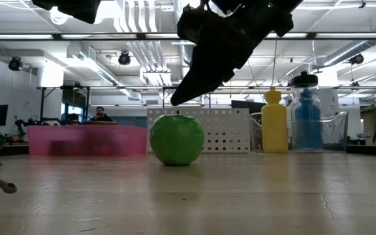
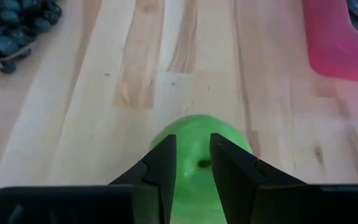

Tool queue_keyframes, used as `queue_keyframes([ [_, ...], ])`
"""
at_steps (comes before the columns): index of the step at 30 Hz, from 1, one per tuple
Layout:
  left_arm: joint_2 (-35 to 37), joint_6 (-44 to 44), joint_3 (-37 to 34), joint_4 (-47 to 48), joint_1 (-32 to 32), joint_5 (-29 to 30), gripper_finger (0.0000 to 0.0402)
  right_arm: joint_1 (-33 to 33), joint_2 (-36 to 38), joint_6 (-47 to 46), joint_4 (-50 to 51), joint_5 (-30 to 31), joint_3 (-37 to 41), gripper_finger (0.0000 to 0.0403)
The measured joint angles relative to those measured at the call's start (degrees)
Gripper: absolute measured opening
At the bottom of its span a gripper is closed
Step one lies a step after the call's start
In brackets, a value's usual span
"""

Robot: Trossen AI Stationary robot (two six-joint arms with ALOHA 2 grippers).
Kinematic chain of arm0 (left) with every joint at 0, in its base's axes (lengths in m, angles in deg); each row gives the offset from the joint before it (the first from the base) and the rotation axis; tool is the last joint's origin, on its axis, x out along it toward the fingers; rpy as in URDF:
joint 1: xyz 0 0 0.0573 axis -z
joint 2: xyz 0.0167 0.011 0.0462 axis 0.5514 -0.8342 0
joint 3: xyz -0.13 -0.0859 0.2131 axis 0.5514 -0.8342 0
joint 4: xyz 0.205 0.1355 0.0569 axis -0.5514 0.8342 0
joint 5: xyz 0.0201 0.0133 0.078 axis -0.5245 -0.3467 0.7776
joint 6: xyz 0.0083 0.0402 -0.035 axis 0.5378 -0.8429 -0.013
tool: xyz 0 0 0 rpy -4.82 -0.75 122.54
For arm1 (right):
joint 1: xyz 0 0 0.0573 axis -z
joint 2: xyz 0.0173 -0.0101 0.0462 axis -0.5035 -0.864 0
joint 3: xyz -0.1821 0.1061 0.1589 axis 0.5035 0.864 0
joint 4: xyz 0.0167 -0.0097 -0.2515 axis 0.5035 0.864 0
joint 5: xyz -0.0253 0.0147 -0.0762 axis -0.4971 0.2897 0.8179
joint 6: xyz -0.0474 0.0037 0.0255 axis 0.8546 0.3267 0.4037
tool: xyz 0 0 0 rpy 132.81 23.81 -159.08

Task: Pick & Place Food Item
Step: Put the green apple into the white bin

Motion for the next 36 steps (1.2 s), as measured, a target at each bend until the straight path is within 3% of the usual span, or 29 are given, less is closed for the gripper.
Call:
queue_keyframes([
  [36,0.00,0.00,-0.02,0.53,0.00,-0.02,0.0028,2.27,-1.75,0.97,-0.04,-1.70,0.49,0.0071],
])
